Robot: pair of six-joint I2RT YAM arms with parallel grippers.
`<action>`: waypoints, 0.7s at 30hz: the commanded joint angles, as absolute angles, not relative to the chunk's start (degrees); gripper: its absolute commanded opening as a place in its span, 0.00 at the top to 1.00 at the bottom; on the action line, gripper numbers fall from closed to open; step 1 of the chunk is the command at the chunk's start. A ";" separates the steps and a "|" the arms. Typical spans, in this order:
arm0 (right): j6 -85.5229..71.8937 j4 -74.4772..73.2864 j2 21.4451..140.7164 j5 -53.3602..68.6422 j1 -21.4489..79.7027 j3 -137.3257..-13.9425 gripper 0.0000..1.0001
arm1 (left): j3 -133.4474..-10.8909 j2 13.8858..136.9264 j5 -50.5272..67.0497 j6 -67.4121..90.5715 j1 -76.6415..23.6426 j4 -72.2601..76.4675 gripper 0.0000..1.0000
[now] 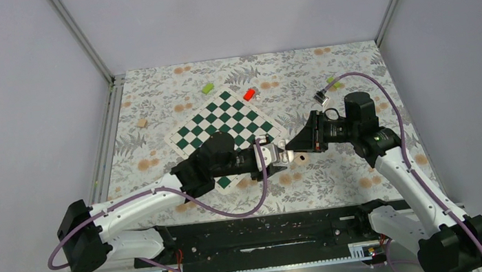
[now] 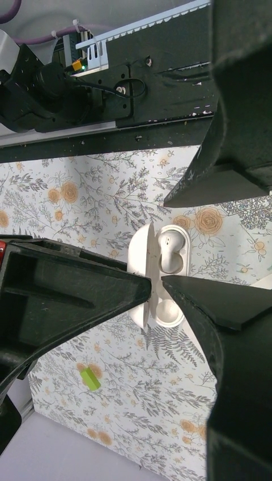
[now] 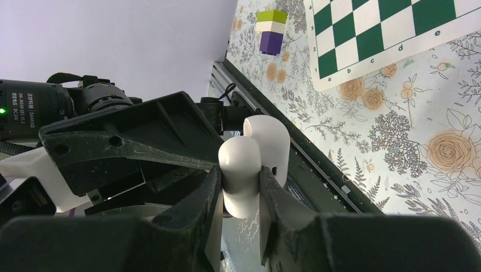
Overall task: Insert the wireless bluetooth earbuds into the charging case
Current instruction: Adjust the earbud with the charging case.
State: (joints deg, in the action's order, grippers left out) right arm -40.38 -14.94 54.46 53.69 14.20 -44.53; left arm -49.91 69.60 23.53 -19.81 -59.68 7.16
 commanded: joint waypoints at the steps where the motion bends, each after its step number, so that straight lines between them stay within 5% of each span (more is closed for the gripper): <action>1: -40.08 -14.94 53.38 55.64 13.89 -46.94 1.00 | -53.22 69.97 24.48 -19.12 -59.86 10.68 0.54; 7: -40.08 -14.96 53.22 55.59 13.90 -46.87 1.00 | -53.91 70.51 24.67 -19.03 -59.85 10.09 0.63; 21: -40.25 -14.88 53.15 55.57 13.89 -47.55 1.00 | -54.85 71.62 24.44 -19.16 -59.90 7.72 0.59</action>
